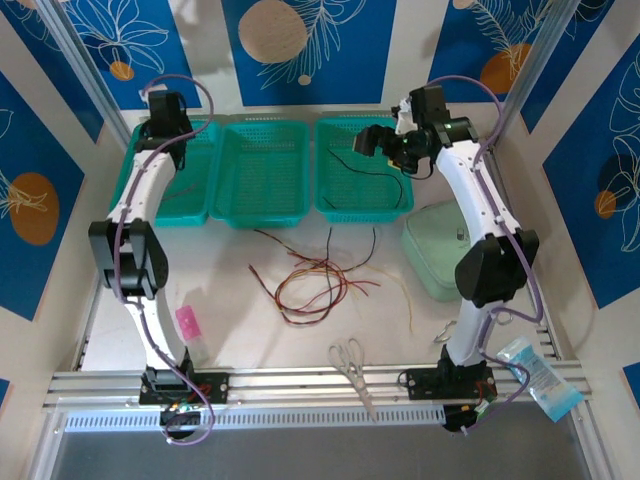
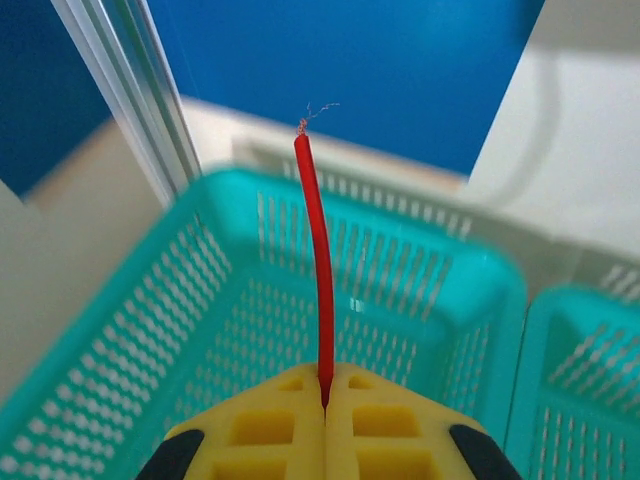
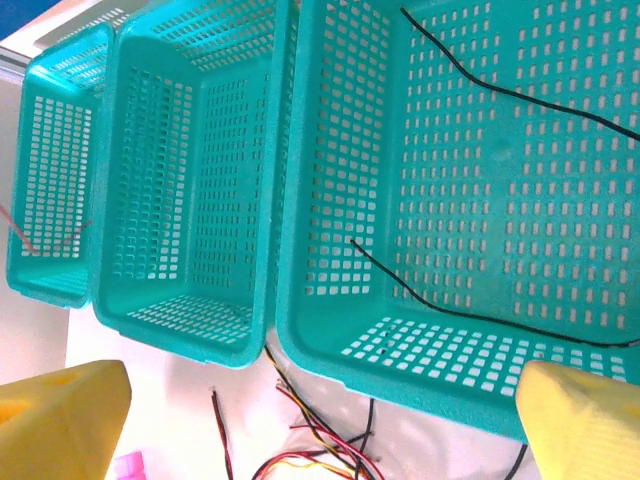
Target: Untangle the cables
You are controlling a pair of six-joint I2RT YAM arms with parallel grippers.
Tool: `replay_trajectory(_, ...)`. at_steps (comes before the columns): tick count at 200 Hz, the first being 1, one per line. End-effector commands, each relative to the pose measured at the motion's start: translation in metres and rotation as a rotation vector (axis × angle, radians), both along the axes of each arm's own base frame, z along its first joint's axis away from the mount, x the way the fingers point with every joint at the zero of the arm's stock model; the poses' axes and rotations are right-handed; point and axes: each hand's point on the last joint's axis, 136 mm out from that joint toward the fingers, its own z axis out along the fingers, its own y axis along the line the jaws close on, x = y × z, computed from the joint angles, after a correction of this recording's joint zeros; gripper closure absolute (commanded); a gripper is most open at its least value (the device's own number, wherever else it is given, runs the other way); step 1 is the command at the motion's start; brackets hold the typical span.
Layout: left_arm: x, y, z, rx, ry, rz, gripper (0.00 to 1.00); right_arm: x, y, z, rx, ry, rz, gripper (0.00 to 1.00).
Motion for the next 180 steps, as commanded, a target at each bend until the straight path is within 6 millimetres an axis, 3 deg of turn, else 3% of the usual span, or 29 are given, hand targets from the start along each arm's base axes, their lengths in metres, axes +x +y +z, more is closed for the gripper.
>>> replay_trajectory(1, -0.012, 0.010, -0.049, -0.213, 0.120, 0.027, 1.00, -0.010, -0.004, 0.021, 0.017, -0.069, 0.003, 0.01)
replay_trajectory(37, -0.013, 0.026, -0.117, -0.370, 0.294, 0.045, 1.00, -0.025, -0.003, 0.012, 0.028, -0.050, 0.000, 0.01)
replay_trajectory(92, -0.005, 0.024, -0.172, -0.381, 0.409, 0.027, 1.00, -0.036, 0.001, 0.002, 0.013, -0.030, -0.003, 0.01)
replay_trajectory(125, 0.003, 0.020, -0.190, -0.434, 0.443, 0.011, 1.00, -0.039, 0.000, 0.007, 0.003, -0.045, -0.011, 0.01)
replay_trajectory(136, 0.003, 0.022, -0.190, -0.437, 0.443, 0.018, 0.79, -0.040, 0.000, 0.008, 0.004, -0.047, -0.015, 0.01)
replay_trajectory(150, 0.004, 0.024, -0.183, -0.428, 0.429, 0.013, 0.41, -0.042, -0.001, 0.013, 0.005, -0.055, -0.023, 0.01)
replay_trajectory(166, 0.006, 0.028, -0.166, -0.398, 0.400, 0.012, 0.24, -0.045, -0.003, 0.018, 0.004, -0.062, -0.034, 0.01)
replay_trajectory(180, 0.006, 0.028, -0.146, -0.370, 0.372, 0.001, 0.18, -0.048, -0.006, 0.021, 0.001, -0.073, -0.045, 0.01)
